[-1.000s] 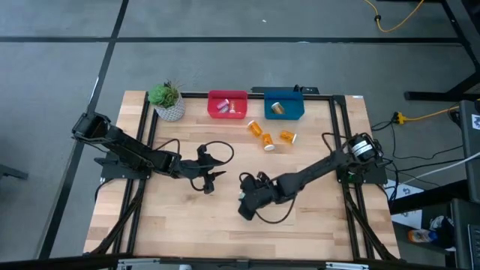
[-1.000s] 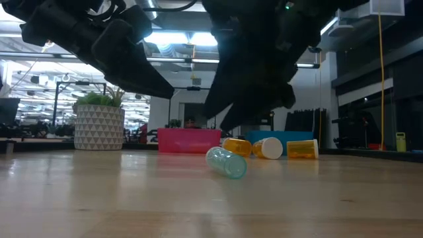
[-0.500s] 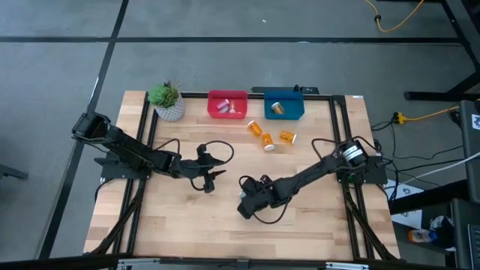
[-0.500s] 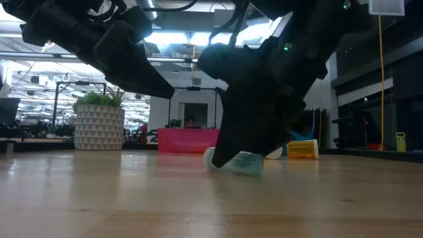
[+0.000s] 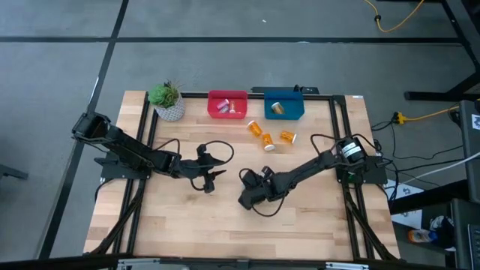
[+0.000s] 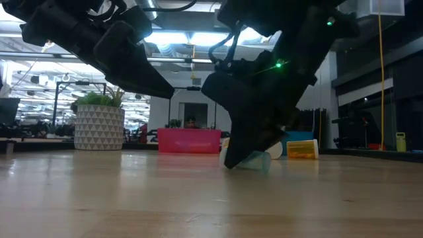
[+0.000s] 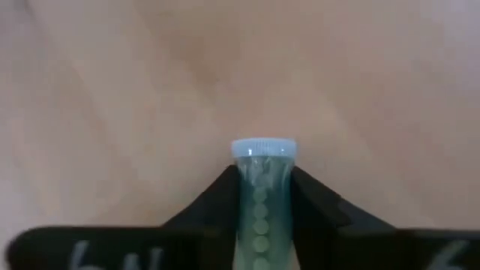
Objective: Pick and place medicine bottles into bin by pill shape (circle, oval)
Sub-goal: Put the blue pill bottle into the red bin
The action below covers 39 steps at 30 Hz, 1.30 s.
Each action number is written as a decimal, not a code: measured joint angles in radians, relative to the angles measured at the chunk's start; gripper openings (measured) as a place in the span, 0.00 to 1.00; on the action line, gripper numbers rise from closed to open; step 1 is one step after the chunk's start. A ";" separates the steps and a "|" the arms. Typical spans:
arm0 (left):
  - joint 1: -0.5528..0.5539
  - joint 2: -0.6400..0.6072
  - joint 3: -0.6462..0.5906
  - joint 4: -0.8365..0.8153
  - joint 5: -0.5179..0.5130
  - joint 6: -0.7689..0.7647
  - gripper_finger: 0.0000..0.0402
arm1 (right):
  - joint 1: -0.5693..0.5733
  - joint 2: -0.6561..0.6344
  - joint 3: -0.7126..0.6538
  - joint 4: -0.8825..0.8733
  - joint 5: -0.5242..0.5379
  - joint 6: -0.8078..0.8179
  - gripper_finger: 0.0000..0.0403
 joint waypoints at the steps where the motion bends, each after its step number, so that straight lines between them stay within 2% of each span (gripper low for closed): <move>1: 0.000 0.000 0.000 0.000 0.000 0.000 0.41 | -0.011 -0.002 0.000 -0.007 0.002 -0.018 0.21; 4: 0.000 0.000 0.000 0.000 0.000 0.000 0.41 | -0.056 -0.014 0.038 -0.090 0.041 -0.093 0.18; 11: 0.000 0.000 0.000 -0.002 0.000 0.000 0.41 | -0.179 -0.053 0.238 -0.405 0.267 -0.268 0.20; 16: 0.000 0.000 0.000 -0.002 0.001 0.000 0.41 | -0.291 -0.089 0.367 -0.624 0.445 -0.296 0.21; 20: 0.000 0.000 0.000 -0.001 0.001 0.000 0.41 | -0.402 -0.093 0.453 -0.737 0.523 -0.333 0.21; 22: 0.000 0.000 0.000 -0.002 0.001 0.000 0.41 | -0.475 -0.094 0.479 -0.719 0.504 -0.400 0.21; 25: 0.000 0.000 0.000 -0.002 0.001 0.000 0.41 | -0.593 -0.094 0.477 -0.584 0.318 -0.563 0.22; 28: 0.000 0.000 0.000 -0.002 0.001 0.000 0.41 | -0.703 -0.093 0.452 -0.384 0.006 -0.720 0.22; 30: 0.000 0.000 0.000 -0.002 0.001 0.000 0.41 | -0.762 -0.093 0.421 -0.236 -0.220 -0.773 0.22; 32: 0.000 0.000 0.000 -0.002 0.001 0.000 0.41 | -0.803 -0.092 0.390 -0.097 -0.393 -0.795 0.22; 35: 0.000 0.000 0.000 -0.002 0.001 0.000 0.41 | -0.837 -0.092 0.354 0.066 -0.557 -0.798 0.22; 39: 0.000 0.000 0.000 -0.003 0.001 0.008 0.41 | -0.852 -0.092 0.294 0.192 -0.685 -0.801 0.22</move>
